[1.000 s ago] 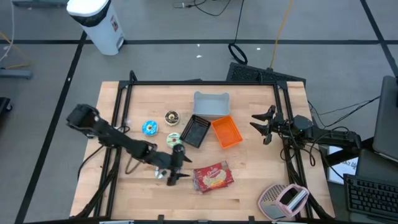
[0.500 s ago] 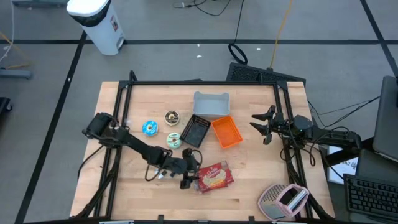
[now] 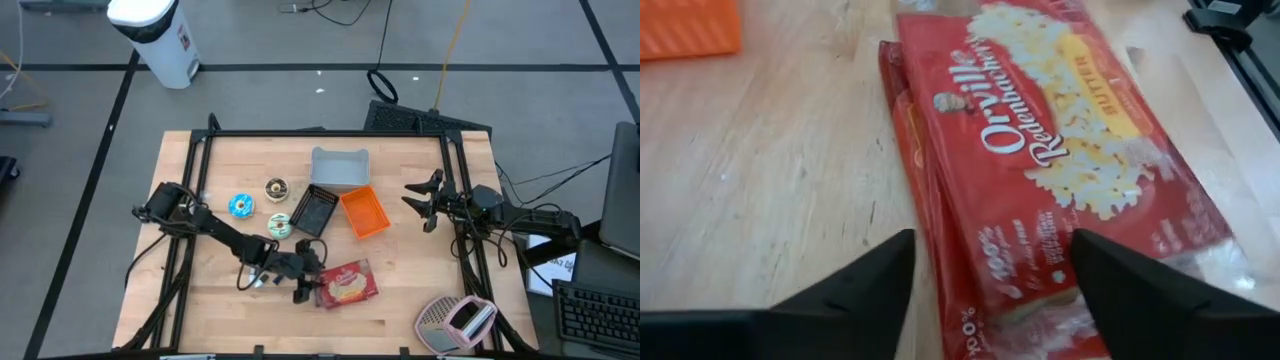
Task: Pick & Place Food Item
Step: Put the red popcorn bag into the white bin
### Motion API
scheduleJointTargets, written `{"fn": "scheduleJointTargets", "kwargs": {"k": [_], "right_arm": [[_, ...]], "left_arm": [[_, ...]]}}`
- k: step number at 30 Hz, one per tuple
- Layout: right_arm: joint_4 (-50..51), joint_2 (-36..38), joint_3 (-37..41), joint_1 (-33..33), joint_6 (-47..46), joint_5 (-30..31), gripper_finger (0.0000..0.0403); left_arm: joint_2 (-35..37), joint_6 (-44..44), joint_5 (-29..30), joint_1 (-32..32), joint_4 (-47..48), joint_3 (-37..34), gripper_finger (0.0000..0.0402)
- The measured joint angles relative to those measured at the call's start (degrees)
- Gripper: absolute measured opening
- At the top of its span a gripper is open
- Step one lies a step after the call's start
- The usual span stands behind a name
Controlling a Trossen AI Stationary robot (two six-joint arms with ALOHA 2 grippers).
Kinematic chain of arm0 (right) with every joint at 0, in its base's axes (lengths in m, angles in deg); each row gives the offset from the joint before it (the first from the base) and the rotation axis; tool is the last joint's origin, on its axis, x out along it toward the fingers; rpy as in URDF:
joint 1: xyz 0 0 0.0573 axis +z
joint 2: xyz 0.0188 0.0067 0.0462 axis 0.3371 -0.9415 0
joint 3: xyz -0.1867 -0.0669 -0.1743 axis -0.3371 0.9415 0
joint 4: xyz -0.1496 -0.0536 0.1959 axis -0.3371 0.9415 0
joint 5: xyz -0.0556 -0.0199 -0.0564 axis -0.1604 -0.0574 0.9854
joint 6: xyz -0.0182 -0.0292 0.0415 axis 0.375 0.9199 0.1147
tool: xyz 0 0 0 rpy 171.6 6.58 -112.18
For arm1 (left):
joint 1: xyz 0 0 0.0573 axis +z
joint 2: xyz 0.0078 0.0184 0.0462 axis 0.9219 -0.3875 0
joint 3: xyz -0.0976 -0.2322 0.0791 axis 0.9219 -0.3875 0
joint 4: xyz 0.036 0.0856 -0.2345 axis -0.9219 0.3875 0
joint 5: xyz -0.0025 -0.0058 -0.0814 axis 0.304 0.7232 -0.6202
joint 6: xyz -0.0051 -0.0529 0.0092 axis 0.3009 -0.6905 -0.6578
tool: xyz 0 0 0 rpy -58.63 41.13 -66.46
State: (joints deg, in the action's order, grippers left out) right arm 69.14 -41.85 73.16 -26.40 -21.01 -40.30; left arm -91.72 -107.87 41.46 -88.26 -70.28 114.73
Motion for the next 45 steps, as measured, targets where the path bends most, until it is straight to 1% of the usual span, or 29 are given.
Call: {"fn": "scheduleJointTargets", "kwargs": {"k": [10, 12, 16, 18, 26, 29, 33, 36, 40, 45], "right_arm": [[0.0, 0.0, 0.0, 0.0, 0.0, 0.0, 0.0167], [0.0, 0.0, 0.0, 0.0, 0.0, 0.0, 0.0167], [0.0, 0.0, 0.0, 0.0, 0.0, 0.0, 0.0167], [0.0, 0.0, 0.0, 0.0, 0.0, 0.0, 0.0167], [0.0, 0.0, 0.0, 0.0, 0.0, 0.0, 0.0167], [0.0, 0.0, 0.0, 0.0, 0.0, 0.0, 0.0167], [0.0, 0.0, 0.0, 0.0, 0.0, 0.0, 0.0167], [0.0, 0.0, 0.0, 0.0, 0.0, 0.0, 0.0167], [0.0, 0.0, 0.0, 0.0, 0.0, 0.0, 0.0167], [0.0, 0.0, 0.0, 0.0, 0.0, 0.0, 0.0167]], "left_arm": [[0.0, -1.2, -1.4, 2.0, -0.1, 0.0, 0.0033], [0.0, -2.2, -1.9, 2.6, -0.4, 0.0, 0.0012], [1.7, -3.2, -2.3, 3.5, -1.0, 0.0, 0.0014], [3.6, -2.1, -1.5, 3.6, -1.2, 0.0, 0.0007], [13.9, 6.1, 4.5, 2.5, -1.4, 0.1, 0.0004], [17.1, 10.6, 7.7, 1.4, -1.3, 0.1, 0.0005], [21.4, 15.6, 8.4, 1.1, -1.1, 0.1, 0.0004], [24.4, 17.8, 11.6, 1.2, -0.9, 0.1, 0.0003], [28.3, 21.6, 14.2, 3.1, 1.2, 0.1, 0.0004], [32.6, 22.2, 14.0, 9.7, 5.7, 0.1, 0.0003]]}}
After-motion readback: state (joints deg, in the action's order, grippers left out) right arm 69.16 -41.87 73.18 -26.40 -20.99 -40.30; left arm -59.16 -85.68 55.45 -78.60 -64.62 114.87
